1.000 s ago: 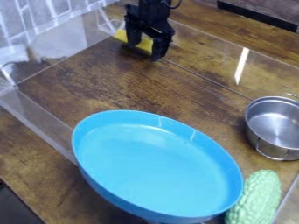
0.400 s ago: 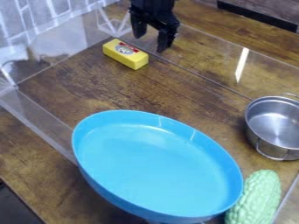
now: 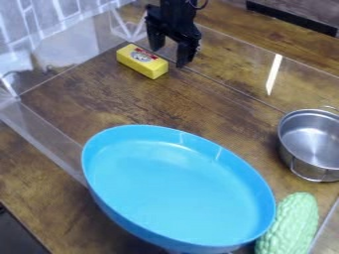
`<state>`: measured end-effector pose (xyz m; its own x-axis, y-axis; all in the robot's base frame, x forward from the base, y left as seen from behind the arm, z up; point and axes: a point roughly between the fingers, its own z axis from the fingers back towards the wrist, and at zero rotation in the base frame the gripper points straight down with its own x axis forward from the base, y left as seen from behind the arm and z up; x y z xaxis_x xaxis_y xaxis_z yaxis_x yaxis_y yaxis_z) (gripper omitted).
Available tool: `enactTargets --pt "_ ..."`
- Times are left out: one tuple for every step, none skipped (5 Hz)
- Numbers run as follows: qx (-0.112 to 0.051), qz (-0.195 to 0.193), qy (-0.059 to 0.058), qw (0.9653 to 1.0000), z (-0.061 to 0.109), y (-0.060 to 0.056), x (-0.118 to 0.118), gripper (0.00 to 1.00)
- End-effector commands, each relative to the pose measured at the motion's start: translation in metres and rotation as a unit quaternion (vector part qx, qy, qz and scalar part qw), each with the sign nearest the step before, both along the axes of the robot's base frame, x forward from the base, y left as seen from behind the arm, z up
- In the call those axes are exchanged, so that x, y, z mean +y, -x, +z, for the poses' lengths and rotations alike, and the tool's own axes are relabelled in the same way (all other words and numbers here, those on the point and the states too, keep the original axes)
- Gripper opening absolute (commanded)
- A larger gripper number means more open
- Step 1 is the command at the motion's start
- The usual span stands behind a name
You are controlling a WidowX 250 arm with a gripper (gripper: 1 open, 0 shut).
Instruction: Remove the yellow brick from inside the blue tray and put it on the table
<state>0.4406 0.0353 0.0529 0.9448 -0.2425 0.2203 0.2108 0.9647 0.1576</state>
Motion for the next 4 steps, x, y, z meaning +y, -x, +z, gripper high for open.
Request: enactTargets --pt "-0.062 -0.003 0.0 0.9981 0.0469 -0.0081 -0.0029 1.0" --pt "-0.066 -0.002 0.002 0.9978 0.0486 -0.0068 -0.0034 1.0" --pt "-0.071 -0.001 0.003 0.9975 0.0511 -0.0075 -0.0039 1.0" --pt "-0.076 0.0 0.004 0.9971 0.0533 -0.0072 -0.0046 1.0"
